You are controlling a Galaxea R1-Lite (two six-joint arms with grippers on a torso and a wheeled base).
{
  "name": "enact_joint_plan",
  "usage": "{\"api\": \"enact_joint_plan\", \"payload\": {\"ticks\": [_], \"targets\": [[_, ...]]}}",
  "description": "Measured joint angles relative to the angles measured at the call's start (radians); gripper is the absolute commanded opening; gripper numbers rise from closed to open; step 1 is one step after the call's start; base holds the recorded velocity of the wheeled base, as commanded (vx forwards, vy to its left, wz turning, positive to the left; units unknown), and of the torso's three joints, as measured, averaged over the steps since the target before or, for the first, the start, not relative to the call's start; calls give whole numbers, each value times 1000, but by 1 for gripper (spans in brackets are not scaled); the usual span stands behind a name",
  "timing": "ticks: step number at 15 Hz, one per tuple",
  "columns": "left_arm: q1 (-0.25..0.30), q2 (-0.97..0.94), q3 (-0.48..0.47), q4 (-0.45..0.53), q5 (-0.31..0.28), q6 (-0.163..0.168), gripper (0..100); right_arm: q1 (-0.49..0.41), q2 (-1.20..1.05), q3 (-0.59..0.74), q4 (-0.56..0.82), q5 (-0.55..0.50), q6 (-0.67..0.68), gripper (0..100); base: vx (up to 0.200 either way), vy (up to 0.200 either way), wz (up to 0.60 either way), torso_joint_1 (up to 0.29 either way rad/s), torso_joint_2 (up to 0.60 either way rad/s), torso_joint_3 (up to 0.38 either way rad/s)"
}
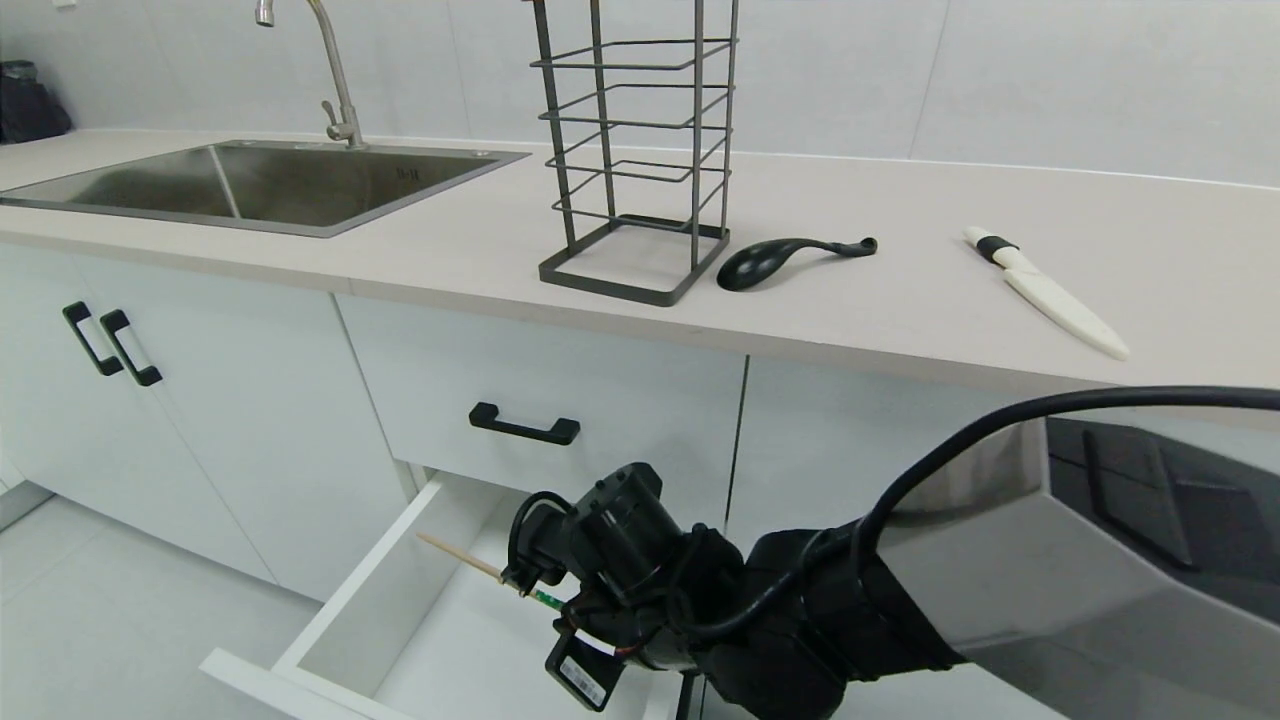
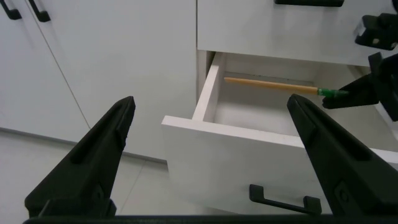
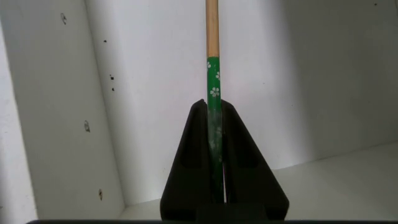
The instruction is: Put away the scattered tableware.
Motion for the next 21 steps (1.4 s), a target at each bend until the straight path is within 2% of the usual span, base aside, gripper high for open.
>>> {"api": "enact_joint_plan", "payload": {"ticks": [21], "targets": [[0, 0, 0, 0, 0, 0, 100, -9, 237, -181, 2, -19, -16, 0, 0, 0, 0, 0, 0, 0]]}}
